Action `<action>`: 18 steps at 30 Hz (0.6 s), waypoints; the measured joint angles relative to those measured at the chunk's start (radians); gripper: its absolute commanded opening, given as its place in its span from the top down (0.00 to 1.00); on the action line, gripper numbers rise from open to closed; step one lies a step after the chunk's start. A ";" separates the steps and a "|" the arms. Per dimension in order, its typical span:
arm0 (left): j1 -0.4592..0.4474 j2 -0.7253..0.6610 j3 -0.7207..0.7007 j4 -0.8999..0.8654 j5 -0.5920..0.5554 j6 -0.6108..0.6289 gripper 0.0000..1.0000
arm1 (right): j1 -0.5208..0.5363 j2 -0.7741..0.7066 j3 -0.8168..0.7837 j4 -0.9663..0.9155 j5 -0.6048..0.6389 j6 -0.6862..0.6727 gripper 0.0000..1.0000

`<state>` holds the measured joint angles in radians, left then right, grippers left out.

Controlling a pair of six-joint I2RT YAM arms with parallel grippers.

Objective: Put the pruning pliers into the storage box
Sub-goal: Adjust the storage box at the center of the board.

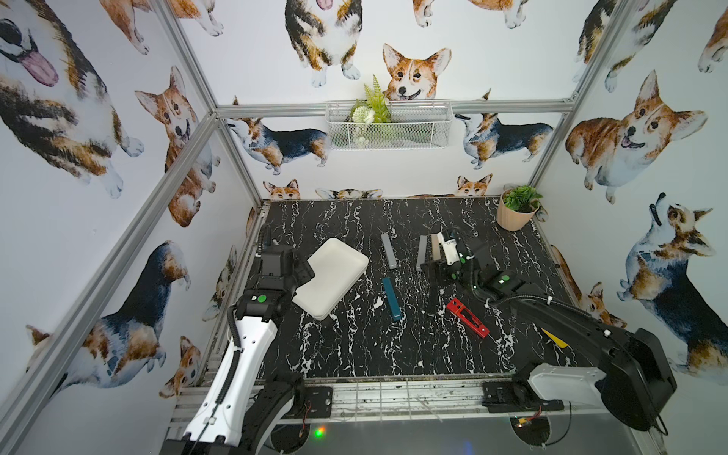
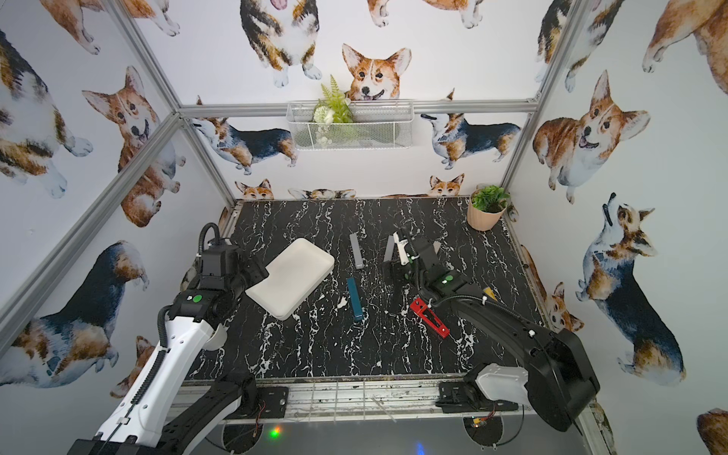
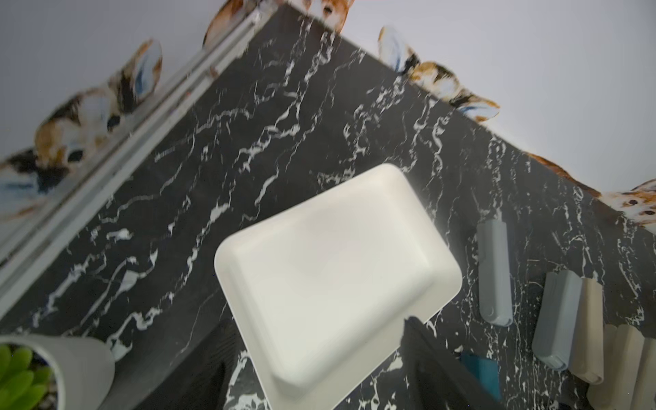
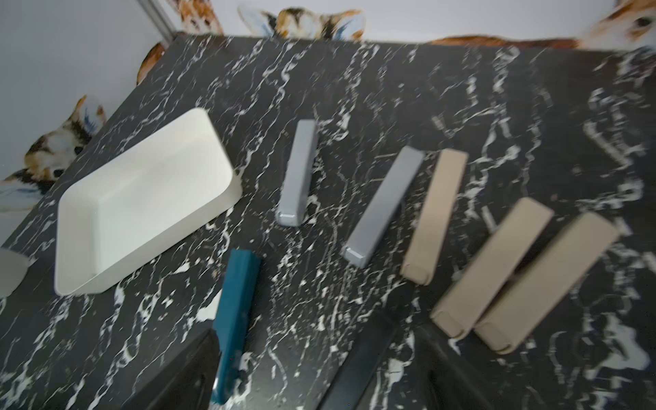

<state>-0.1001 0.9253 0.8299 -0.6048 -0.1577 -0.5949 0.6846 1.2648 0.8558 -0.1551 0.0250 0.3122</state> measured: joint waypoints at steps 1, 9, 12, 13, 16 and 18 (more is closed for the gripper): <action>0.016 0.008 -0.025 -0.030 0.033 -0.021 0.29 | 0.024 0.021 0.001 0.000 0.001 0.019 0.16; 0.172 0.103 -0.186 -0.062 0.255 -0.120 0.41 | 0.169 0.138 0.022 0.003 -0.001 0.098 0.17; 0.207 0.128 -0.196 -0.053 0.291 -0.126 0.41 | 0.201 0.164 0.024 0.010 0.001 0.113 0.17; 0.213 0.133 -0.196 -0.045 0.301 -0.126 0.41 | 0.208 0.172 0.023 0.011 0.001 0.117 0.17; 0.224 0.150 -0.196 -0.024 0.315 -0.126 0.43 | 0.225 0.195 0.010 0.026 0.001 0.131 0.18; 0.226 0.161 -0.200 -0.013 0.315 -0.123 0.47 | 0.228 0.215 0.003 0.033 0.001 0.134 0.18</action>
<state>0.1261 1.0859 0.6300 -0.6178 0.1577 -0.7177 0.9127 1.4796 0.8589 -0.1223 0.0261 0.4465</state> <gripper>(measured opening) 0.571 0.823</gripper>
